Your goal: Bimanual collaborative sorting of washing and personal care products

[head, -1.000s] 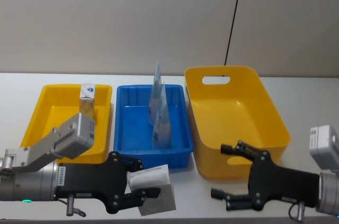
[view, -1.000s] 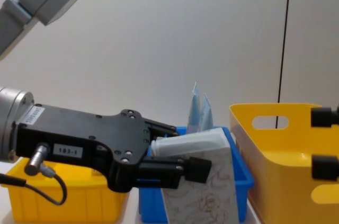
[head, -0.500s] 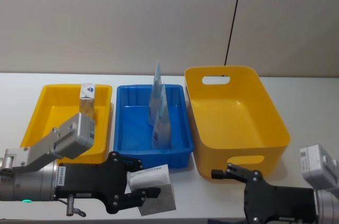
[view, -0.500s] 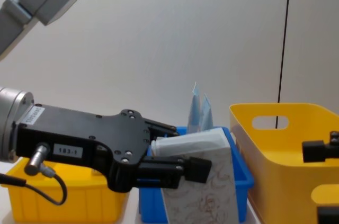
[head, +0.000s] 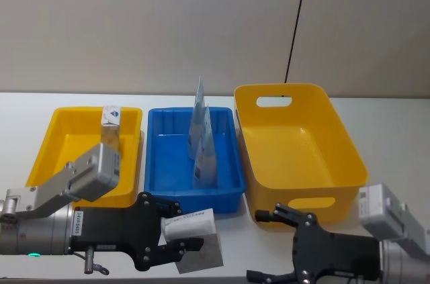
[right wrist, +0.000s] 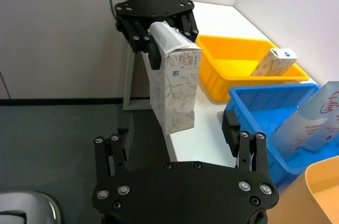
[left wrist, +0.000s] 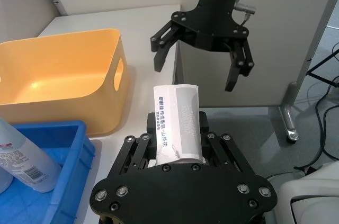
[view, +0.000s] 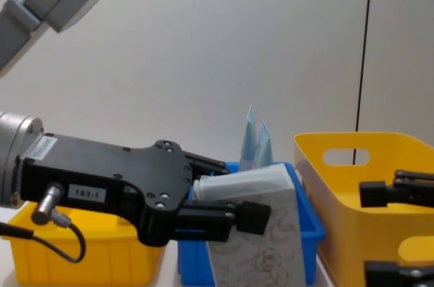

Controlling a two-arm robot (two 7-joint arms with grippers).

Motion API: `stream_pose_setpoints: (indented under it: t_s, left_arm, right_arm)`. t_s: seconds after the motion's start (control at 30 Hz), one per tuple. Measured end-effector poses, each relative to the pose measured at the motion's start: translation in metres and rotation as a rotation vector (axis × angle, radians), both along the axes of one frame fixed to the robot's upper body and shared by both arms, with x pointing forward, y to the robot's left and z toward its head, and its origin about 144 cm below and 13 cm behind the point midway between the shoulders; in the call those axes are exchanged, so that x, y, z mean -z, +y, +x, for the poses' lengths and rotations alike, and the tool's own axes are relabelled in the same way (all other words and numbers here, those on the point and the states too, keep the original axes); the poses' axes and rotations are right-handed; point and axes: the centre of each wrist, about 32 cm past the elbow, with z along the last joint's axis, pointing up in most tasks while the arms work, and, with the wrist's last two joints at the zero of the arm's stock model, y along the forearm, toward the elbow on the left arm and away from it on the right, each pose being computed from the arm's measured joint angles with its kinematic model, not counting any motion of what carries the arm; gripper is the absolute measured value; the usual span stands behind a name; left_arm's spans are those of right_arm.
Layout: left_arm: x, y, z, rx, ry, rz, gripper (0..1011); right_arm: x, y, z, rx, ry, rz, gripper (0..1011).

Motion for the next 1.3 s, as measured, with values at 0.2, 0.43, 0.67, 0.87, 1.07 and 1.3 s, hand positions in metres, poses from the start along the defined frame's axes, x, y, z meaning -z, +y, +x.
stream_pose_setpoints:
  t_s: [0.2,0.43,0.67,0.87,1.07,1.3]
  left_arm:
    - [0.0,0.0,0.0,0.0,0.0,0.0,363]
    - [0.0,0.0,0.0,0.0,0.0,0.0,363]
    - [0.0,0.0,0.0,0.0,0.0,0.0,363]
    - [0.0,0.0,0.0,0.0,0.0,0.0,363]
    - [0.0,0.0,0.0,0.0,0.0,0.0,363]
    - [0.0,0.0,0.0,0.0,0.0,0.0,363]
  right_arm:
    - [0.003,0.008,0.002,0.014,-0.007,0.004,1003]
    - [0.007,0.018,0.006,0.026,-0.005,0.004,1003]
    - [0.011,0.026,0.01,0.03,-0.001,-0.002,1003]
    - [0.014,0.032,0.013,0.029,0.005,-0.007,1003]
    - [0.018,0.04,0.016,0.024,0.013,-0.013,1003]
    - [0.02,0.048,0.019,0.016,0.019,-0.018,1003]
